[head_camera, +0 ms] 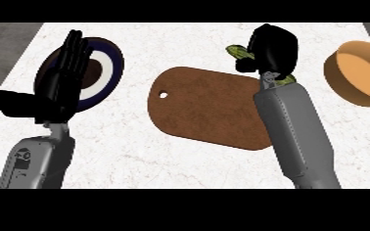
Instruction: Pick the squash from the cutting board and place it in the pot
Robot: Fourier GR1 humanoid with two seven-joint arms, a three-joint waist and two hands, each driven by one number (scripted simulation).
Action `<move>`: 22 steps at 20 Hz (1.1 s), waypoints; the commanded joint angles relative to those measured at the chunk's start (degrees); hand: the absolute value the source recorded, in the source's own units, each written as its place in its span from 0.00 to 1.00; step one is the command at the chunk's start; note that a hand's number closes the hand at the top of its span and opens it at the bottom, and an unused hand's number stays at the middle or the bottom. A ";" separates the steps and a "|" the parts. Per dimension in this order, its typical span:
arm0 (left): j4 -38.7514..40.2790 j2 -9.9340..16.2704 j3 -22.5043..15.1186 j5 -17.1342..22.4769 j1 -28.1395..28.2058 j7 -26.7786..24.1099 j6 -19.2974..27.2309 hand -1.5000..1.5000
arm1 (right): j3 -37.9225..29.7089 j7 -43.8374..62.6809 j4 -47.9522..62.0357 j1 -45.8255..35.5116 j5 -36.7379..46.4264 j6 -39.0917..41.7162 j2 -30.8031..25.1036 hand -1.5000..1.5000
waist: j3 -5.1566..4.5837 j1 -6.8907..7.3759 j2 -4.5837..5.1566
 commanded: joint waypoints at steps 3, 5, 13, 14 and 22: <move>0.58 -0.23 -0.79 -0.47 -1.87 0.88 0.06 0.50 | -5.57 18.74 8.18 -15.29 12.26 -5.24 -3.90 1.00 | 0.11 0.57 0.11; 2.21 -0.88 -0.33 -0.82 -1.83 -0.48 0.83 0.50 | -6.24 22.60 11.16 -19.80 15.77 -6.40 -5.85 1.00 | 0.10 0.11 0.26; 1.96 1.21 2.05 0.10 -1.15 0.49 0.22 0.50 | -9.71 30.80 24.47 -29.70 24.10 -10.37 -9.23 1.00 | 0.29 -1.95 -0.83; 2.08 0.11 1.49 0.00 0.15 -0.92 0.29 0.50 | -11.29 28.85 27.19 -30.02 23.60 -11.33 -11.36 1.00 | 0.30 -2.02 -0.70; -0.15 -0.42 1.73 -1.54 2.60 -0.16 2.41 0.50 | -16.37 24.30 26.49 -23.30 20.15 -11.40 -15.71 1.00 | 0.36 -4.70 -1.66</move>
